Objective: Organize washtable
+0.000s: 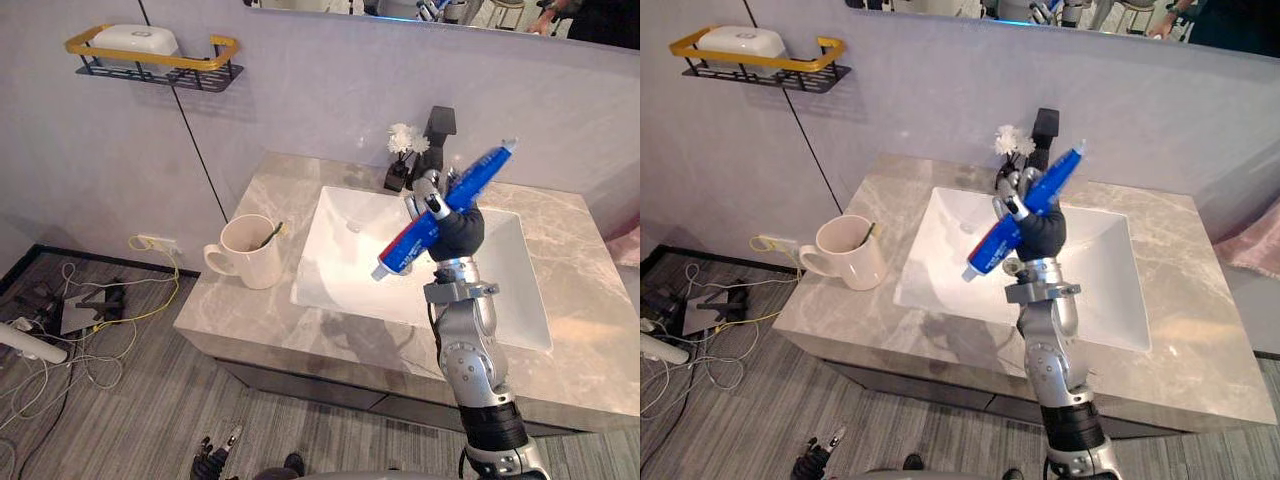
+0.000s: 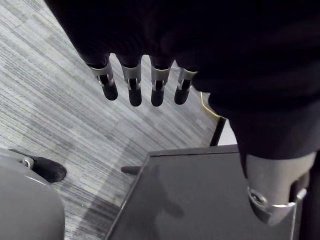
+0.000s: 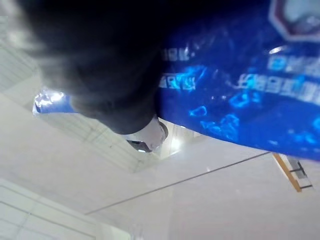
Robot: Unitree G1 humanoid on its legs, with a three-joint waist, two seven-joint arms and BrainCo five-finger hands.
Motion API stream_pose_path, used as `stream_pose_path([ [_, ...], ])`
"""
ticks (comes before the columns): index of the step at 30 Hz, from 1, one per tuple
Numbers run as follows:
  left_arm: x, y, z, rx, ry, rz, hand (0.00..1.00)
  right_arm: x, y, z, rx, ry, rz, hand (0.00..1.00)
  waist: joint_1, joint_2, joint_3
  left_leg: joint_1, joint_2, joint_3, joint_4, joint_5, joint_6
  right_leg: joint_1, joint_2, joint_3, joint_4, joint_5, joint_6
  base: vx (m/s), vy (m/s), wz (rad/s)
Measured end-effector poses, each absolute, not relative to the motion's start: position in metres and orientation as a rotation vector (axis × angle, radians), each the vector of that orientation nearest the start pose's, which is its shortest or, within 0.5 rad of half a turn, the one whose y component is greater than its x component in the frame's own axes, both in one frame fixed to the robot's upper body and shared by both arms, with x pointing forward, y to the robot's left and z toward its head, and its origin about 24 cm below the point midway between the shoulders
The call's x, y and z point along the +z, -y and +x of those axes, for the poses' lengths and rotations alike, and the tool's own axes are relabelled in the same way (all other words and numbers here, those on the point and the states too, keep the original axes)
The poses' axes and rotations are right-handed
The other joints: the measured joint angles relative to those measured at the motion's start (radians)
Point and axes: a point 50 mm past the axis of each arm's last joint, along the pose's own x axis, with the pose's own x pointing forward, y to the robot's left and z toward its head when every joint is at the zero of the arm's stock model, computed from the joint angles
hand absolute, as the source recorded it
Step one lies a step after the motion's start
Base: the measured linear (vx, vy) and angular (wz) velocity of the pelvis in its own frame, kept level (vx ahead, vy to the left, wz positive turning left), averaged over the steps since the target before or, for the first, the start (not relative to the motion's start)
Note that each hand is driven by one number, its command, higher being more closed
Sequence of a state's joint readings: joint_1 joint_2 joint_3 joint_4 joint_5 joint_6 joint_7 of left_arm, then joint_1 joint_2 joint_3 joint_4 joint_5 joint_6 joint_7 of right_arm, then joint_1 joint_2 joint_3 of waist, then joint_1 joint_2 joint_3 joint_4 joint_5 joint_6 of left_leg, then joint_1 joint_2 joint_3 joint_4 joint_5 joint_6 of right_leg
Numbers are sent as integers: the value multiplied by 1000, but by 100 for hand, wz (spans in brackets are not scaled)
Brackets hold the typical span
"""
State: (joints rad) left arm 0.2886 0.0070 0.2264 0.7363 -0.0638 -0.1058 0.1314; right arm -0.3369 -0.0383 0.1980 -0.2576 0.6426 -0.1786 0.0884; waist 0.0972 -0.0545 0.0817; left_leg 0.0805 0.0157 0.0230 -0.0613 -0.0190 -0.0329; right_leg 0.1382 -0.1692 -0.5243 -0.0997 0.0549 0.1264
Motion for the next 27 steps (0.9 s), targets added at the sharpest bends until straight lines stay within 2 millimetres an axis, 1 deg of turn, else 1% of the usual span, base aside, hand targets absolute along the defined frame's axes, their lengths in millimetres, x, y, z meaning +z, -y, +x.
stream_pose_path([
  [4, -139, -211, 79, 441, -888, -34, 0, 208, 74, 265, 555, 697, 572, 100, 3, -6, 3, -2, -6, -29, 2, 0, 0, 17, -4, -38, 0, -9, 8, -21, -1, 24],
  [7, -138, -210, 82, 430, -876, -30, 0, 222, 66, 264, 593, 746, 534, 100, 27, -7, 3, -10, -12, -47, 4, 3, 4, 17, -7, -50, 0, -10, 10, 6, 12, 14],
  [9, -137, -209, 84, 423, -869, -22, 0, 235, 61, 265, 608, 790, 523, 100, 28, -10, 3, -16, -17, -51, 6, 3, 4, 18, -8, -57, 0, -12, 12, 27, 13, 14],
  [10, -137, -209, 84, 421, -867, -20, 0, 238, 59, 265, 617, 800, 517, 100, 29, -11, 4, -16, -18, -52, 6, 3, 4, 18, -8, -58, 0, -12, 13, 36, 14, 7],
  [13, -135, -210, 87, 385, -855, 15, 0, 251, 43, 267, 646, 831, 450, 100, 32, -17, 7, -15, -22, -64, 6, 3, 4, 26, -10, -74, 0, -13, 14, 27, 6, 12],
  [15, -134, -211, 89, 383, -843, 21, 0, 253, 41, 268, 623, 849, 398, 100, 40, -22, 10, -15, -23, -76, 6, 3, 4, 32, -10, -83, 0, -14, 15, 16, -2, 16],
  [17, -131, -211, 93, 366, -822, 36, 0, 257, 33, 271, 617, 861, 328, 100, 57, -31, 17, -16, -24, -77, 6, 3, 4, 32, -10, -85, 0, -17, 15, 0, 0, 2],
  [19, -130, -211, 95, 348, -814, 51, 0, 260, 27, 272, 620, 868, 294, 100, 64, -34, 18, -19, -23, -81, 6, 3, 4, 32, -11, -91, 1, -19, 14, -18, -7, 7],
  [22, -129, -210, 97, 333, -805, 63, 0, 263, 21, 274, 610, 883, 235, 100, 78, -36, 20, -20, -23, -95, 9, 3, 4, 29, -17, -103, 32, -38, 22, -5, 2, 16],
  [23, -128, -209, 99, 296, -801, 90, 0, 263, 16, 278, 613, 878, 200, 100, 83, -36, 20, -24, -23, -101, 11, 3, 4, 28, -15, -106, 34, -40, 19, -1, -2, 15],
  [26, -127, -209, 100, 273, -798, 110, 0, 261, 5, 285, 622, 859, 115, 100, 91, -37, 21, -52, -22, -104, 28, 3, 4, 11, -13, -108, 35, -40, 19, -13, -2, 6],
  [27, -127, -210, 100, 273, -798, 110, 0, 261, 4, 286, 622, 857, 108, 100, 93, -38, 22, -53, -22, -105, 29, 3, 4, 11, -12, -109, 35, -40, 19, -13, -4, 4],
])
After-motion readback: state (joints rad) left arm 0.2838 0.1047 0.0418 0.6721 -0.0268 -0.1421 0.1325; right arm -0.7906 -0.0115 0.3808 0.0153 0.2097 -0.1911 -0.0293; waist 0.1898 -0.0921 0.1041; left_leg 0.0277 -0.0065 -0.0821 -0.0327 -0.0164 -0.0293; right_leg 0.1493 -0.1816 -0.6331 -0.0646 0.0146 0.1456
